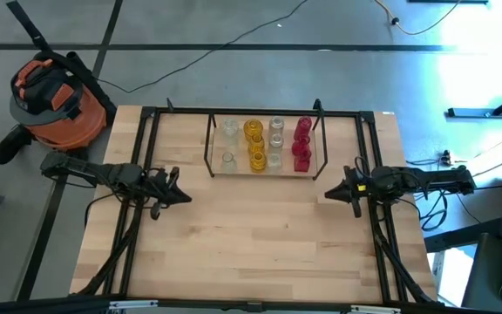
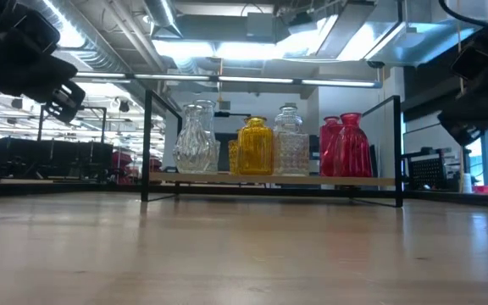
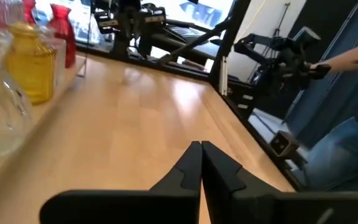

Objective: Sort vases onto shelf
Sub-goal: Return to Home Position

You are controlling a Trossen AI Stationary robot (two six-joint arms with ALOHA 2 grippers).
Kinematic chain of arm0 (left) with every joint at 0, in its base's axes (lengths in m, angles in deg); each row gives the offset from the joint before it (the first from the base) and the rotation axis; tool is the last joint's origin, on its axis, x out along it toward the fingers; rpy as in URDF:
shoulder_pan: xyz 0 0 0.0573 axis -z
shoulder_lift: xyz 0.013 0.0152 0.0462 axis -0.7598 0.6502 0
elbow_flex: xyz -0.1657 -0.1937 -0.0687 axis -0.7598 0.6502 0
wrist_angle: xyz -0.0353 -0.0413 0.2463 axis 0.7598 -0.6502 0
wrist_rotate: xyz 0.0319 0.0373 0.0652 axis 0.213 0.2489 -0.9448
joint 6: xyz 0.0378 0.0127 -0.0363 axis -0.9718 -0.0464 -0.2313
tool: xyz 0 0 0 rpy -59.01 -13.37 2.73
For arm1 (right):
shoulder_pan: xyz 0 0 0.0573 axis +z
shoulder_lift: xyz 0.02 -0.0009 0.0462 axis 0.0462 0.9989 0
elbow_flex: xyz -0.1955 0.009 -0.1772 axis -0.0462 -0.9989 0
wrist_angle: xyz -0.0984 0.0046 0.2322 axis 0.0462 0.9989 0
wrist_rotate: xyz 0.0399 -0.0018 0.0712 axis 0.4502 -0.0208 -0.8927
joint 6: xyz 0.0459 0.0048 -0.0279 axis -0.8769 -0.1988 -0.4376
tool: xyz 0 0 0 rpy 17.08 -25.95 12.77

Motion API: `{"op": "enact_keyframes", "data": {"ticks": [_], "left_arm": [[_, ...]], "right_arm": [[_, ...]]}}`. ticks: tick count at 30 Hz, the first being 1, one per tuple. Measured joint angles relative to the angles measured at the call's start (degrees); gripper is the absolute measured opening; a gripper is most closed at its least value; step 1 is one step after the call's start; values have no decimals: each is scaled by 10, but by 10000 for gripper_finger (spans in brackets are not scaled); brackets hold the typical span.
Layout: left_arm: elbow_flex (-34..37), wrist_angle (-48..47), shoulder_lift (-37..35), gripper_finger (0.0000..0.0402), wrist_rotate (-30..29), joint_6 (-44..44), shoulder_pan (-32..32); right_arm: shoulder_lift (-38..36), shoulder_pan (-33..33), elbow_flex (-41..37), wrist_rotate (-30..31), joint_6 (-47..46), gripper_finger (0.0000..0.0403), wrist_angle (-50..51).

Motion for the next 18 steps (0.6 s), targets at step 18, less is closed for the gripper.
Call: {"op": "enact_keyframes", "data": {"ticks": [18], "left_arm": [[0,-2,0,0,-25,-29,0]], "right_arm": [[0,0,0,89,69,1,-10]]}}
